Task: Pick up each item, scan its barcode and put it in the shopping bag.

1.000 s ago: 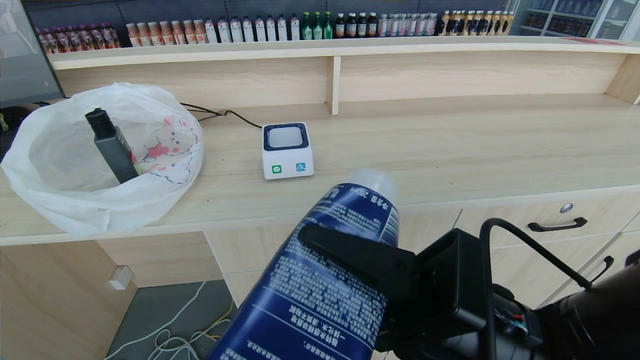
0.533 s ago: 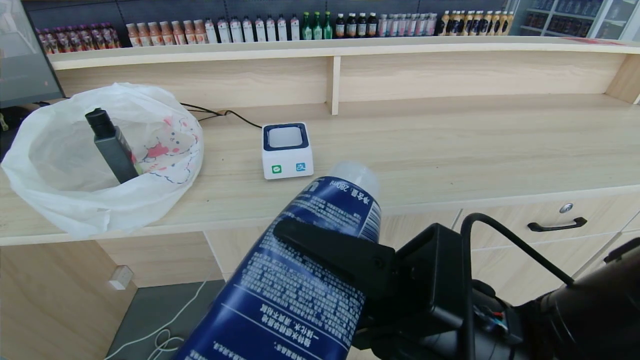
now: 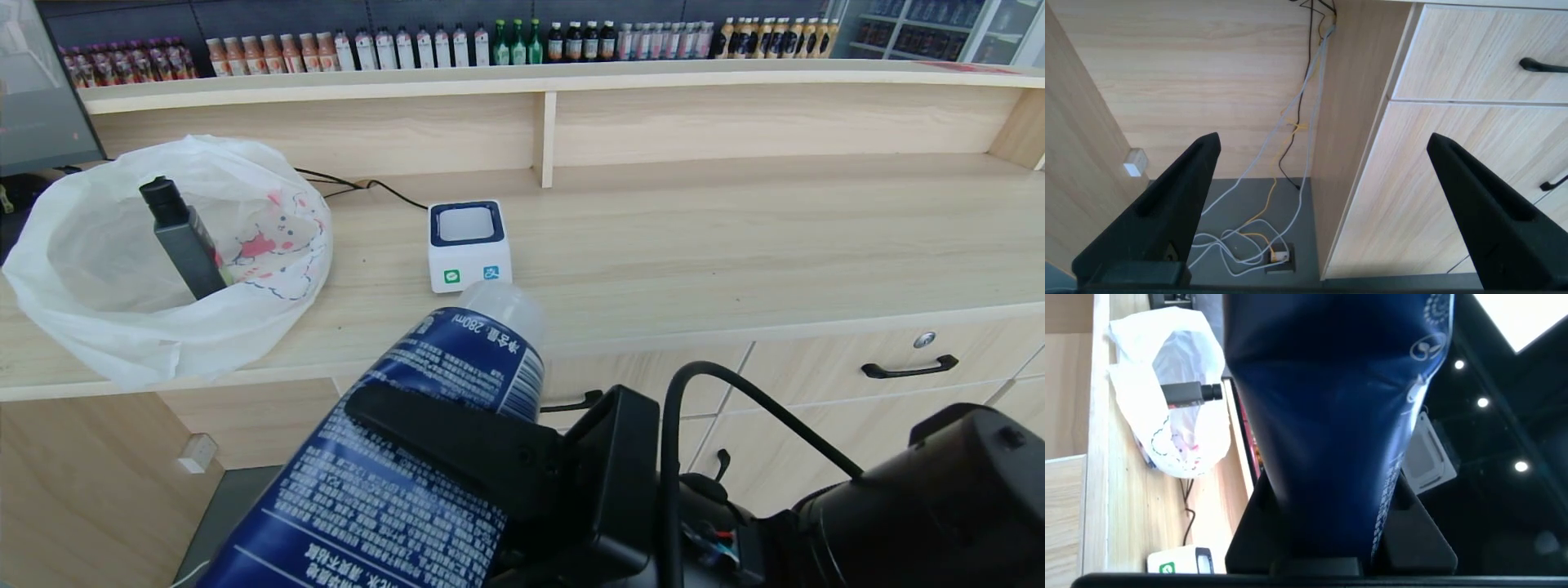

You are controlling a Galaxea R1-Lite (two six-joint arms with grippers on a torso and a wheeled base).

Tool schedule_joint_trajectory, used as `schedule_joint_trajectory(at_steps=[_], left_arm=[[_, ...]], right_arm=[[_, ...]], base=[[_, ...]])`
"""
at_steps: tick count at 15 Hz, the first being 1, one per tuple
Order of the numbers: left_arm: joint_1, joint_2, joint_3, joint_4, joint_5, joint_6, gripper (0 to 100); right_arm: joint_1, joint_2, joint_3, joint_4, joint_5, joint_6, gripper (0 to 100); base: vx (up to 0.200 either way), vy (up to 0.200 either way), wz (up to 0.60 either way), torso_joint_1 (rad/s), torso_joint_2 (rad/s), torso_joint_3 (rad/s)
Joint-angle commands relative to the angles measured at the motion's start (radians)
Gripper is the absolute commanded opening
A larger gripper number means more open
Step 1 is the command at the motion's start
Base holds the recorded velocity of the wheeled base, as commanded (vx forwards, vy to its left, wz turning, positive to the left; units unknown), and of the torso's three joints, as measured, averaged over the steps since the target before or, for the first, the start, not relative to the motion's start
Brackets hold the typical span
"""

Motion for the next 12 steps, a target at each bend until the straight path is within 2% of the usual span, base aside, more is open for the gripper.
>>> schedule_joint_trajectory(at_steps=[1,5,11,12], left_arm=[[0.000,0.000,0.000,0.000,0.000,-0.001,100],[0.000,0.000,0.000,0.000,0.000,0.000,100],[0.000,0.000,0.000,0.000,0.000,-0.001,100],[0.000,0.000,0.000,0.000,0.000,-0.001,100]], right_arm=[[0.001,0.009,-0.002,-0.001,0.001,-0.001,0],[0.003,0.005,0.009,-0.001,0.001,0.017,0],[-0.025,-0.051,0.130,-0.001,-0.001,0.292,0],[-0.054,-0.071,0.181,-0.001,0.001,0.405,0]], base=[[0.000,0.000,0.00,0.000,0.00,0.000],[0.000,0.000,0.00,0.000,0.00,0.000],[0.000,0.000,0.00,0.000,0.00,0.000],[0.000,0.000,0.00,0.000,0.00,0.000]])
